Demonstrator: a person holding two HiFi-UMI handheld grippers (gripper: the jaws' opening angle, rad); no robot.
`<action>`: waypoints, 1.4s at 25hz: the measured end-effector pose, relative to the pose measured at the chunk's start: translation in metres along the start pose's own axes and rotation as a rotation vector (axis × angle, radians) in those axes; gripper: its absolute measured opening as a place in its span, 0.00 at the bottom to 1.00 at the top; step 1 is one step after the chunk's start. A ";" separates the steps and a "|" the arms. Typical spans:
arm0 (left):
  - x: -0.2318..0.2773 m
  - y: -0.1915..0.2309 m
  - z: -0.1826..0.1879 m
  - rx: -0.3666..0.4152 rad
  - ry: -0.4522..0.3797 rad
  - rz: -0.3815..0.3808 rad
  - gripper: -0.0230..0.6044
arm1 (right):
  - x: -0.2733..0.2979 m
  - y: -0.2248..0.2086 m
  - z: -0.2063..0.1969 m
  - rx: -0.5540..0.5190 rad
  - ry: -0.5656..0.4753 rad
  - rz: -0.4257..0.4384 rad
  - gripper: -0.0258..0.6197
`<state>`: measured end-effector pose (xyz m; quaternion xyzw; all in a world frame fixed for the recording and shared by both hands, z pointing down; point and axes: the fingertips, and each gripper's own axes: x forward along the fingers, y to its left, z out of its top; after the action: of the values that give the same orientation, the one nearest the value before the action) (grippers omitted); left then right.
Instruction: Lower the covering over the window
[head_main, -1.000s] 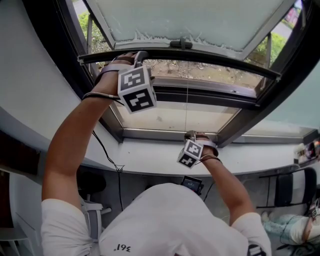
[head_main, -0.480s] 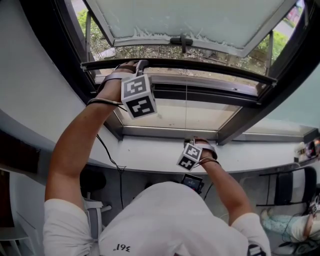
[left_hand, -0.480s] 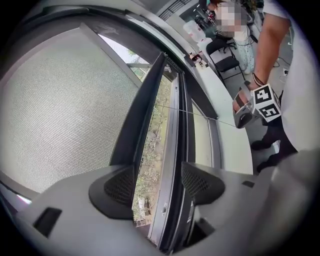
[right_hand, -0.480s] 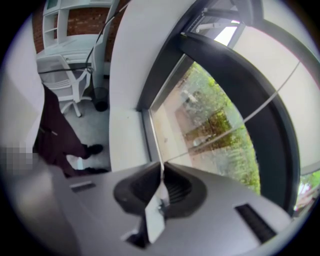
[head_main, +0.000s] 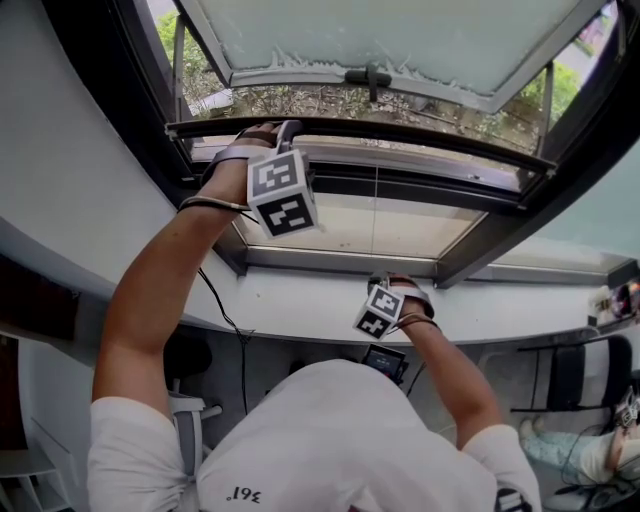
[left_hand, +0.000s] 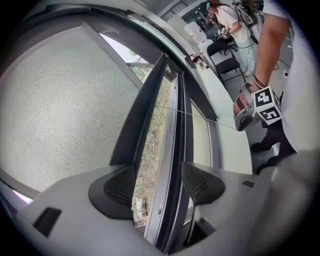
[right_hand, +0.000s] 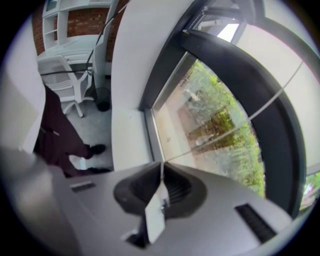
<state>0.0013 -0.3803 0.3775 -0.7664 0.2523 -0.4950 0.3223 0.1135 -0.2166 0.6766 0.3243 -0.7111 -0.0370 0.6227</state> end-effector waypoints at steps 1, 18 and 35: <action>0.001 -0.001 0.000 0.000 -0.001 -0.002 0.50 | 0.001 0.001 0.000 0.000 0.000 0.003 0.09; 0.023 -0.038 -0.013 -0.001 0.020 -0.081 0.52 | 0.019 0.035 -0.008 -0.007 0.020 0.075 0.09; 0.034 -0.056 -0.019 -0.004 0.035 -0.102 0.54 | 0.023 0.052 -0.009 0.011 0.040 0.130 0.09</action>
<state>0.0009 -0.3717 0.4449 -0.7701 0.2195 -0.5236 0.2909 0.1002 -0.1845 0.7221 0.2817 -0.7184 0.0138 0.6359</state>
